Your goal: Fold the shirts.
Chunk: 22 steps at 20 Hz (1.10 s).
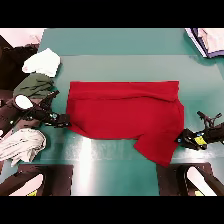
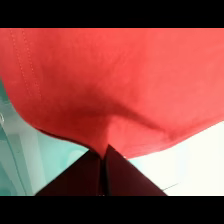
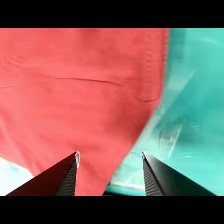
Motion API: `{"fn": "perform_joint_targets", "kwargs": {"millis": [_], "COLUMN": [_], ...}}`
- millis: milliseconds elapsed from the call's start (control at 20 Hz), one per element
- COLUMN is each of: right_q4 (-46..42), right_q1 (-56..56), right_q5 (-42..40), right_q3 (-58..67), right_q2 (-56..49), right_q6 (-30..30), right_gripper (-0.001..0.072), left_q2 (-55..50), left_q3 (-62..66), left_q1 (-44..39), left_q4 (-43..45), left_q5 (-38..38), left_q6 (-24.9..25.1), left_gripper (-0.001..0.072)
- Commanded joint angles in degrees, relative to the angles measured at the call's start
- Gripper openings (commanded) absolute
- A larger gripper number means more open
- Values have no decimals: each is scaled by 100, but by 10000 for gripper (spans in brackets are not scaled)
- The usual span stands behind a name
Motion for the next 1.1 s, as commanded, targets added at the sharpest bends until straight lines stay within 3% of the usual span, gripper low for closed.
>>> {"fn": "perform_joint_targets", "kwargs": {"millis": [0, 100, 200, 250, 450, 650, 750, 850, 1050], "right_q4": [-39, 7, 7, -15, -79, -186, 33, 463, 428], "right_q1": [-4, -4, -4, -7, -7, -4, -2, 0, 638], "right_q5": [-236, -264, -363, -389, -118, 789, 717, 503, 68], "right_q3": [-140, -140, -140, -138, 55, 866, 1325, 1790, 2597], "right_q2": [-22, -133, -197, -173, 422, 1272, 1572, 1580, 680], "right_q6": [11, -2, -160, -221, -251, 79, 254, 247, 197], "right_gripper": [358, 228, 37, 15, 12, 11, 11, 11, 11], "left_q2": [7, 7, 7, 7, 173, 1215, 1624, 1676, 1480], "left_q3": [26, 26, 26, 26, 37, 44, 203, 588, 822], "left_q1": [-2, -2, -2, -2, -2, -2, -2, -2, 2], "left_q4": [0, 2, 2, 9, 256, 168, 9, -166, -44], "left_q5": [2, 2, 7, 9, -24, -470, -511, -251, 999], "left_q6": [0, 0, 0, 0, -4, -179, -212, -260, -264], "left_gripper": [23, 23, 23, 23, 22, 22, 22, 22, 22]}}
